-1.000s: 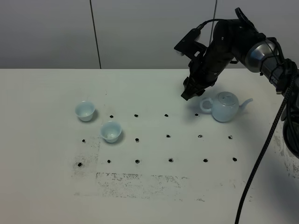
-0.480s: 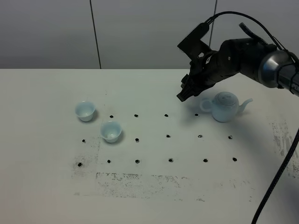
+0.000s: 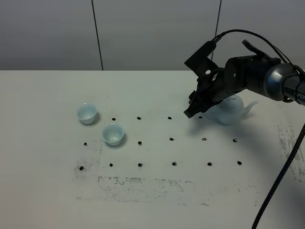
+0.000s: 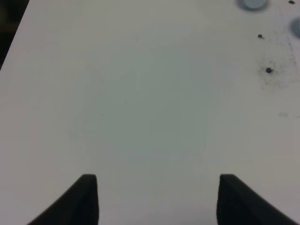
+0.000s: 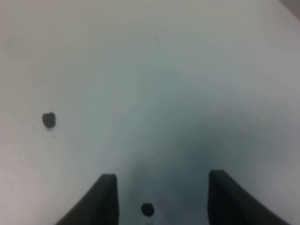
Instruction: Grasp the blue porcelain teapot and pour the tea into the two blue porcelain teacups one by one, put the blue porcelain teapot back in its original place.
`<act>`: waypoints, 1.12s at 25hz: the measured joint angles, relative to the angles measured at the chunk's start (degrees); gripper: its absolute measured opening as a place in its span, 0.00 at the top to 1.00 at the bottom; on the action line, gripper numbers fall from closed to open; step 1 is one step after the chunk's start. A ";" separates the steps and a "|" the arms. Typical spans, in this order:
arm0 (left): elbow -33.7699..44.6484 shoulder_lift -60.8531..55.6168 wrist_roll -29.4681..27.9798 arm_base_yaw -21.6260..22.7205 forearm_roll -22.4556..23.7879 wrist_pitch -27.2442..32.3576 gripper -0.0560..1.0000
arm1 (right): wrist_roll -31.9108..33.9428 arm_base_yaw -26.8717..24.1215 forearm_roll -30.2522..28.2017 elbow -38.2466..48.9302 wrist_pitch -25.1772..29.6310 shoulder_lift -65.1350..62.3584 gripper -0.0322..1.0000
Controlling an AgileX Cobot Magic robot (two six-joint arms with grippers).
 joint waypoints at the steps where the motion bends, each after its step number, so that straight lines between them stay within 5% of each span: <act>1: 0.00 0.00 0.00 0.00 0.00 0.00 0.46 | 0.00 0.00 -0.17 0.00 0.35 0.06 0.56; 28: 0.00 0.00 0.00 0.00 0.00 0.00 0.46 | -0.17 -0.14 -0.39 0.00 21.03 -3.29 0.56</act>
